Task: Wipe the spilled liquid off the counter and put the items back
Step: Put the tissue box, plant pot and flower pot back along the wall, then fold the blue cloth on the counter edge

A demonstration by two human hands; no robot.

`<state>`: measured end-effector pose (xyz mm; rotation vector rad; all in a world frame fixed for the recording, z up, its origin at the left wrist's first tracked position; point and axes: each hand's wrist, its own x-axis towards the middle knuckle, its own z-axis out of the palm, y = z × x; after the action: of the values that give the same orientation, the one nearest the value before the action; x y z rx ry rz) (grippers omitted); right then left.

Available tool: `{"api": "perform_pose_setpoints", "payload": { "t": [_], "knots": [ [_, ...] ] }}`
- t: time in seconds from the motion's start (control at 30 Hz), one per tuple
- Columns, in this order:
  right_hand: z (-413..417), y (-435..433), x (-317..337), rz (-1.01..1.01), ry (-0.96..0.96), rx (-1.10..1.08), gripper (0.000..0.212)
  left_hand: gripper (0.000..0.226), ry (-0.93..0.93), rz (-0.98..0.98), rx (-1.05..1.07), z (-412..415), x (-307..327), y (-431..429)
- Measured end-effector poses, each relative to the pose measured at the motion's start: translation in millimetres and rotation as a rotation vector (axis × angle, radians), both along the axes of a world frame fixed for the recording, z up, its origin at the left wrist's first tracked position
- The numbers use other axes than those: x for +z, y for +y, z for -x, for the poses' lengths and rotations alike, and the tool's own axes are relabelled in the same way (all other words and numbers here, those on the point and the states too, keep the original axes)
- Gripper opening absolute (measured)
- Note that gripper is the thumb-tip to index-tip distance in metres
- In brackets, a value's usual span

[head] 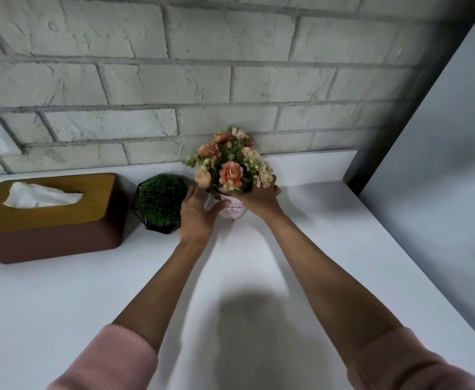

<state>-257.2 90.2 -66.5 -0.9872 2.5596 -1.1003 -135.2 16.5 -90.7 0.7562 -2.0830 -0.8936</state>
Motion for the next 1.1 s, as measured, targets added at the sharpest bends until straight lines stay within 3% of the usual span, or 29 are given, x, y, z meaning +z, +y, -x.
{"api": "perform_pose_setpoints", "payload": {
  "t": [0.1,0.23,0.4,0.53,0.77,0.9,1.1],
  "knots": [
    [-2.8,1.2,-1.8,0.037,0.019,-0.002,0.091,0.045,-0.007,-0.009,0.016,0.8,-1.5,-0.4],
    [-0.1,4.3,-4.8,0.073,-0.103,0.001,0.095,0.043,-0.006,0.008,0.021,0.9,-1.3,0.9],
    [0.0,14.1,-8.2,0.103,-0.285,0.036,0.093,0.050,-0.040,0.022,0.010,-1.7,2.2,3.9],
    [-6.8,22.3,-0.5,0.144,-0.300,0.037,0.095,0.058,-0.066,0.003,-0.019,-6.8,8.6,11.2],
    [-21.6,53.9,6.5,0.134,-0.413,-0.058,0.076,0.059,-0.084,-0.020,-0.008,-45.7,16.1,26.4],
    [-55.2,75.2,9.3,0.132,-0.296,-0.174,0.068,0.056,-0.125,-0.005,0.037,-86.5,19.6,37.3],
    [-129.6,88.1,25.7,0.290,-0.139,-0.124,0.040,0.053,-0.124,0.026,0.037,-150.4,40.0,51.3]
  ]
}}
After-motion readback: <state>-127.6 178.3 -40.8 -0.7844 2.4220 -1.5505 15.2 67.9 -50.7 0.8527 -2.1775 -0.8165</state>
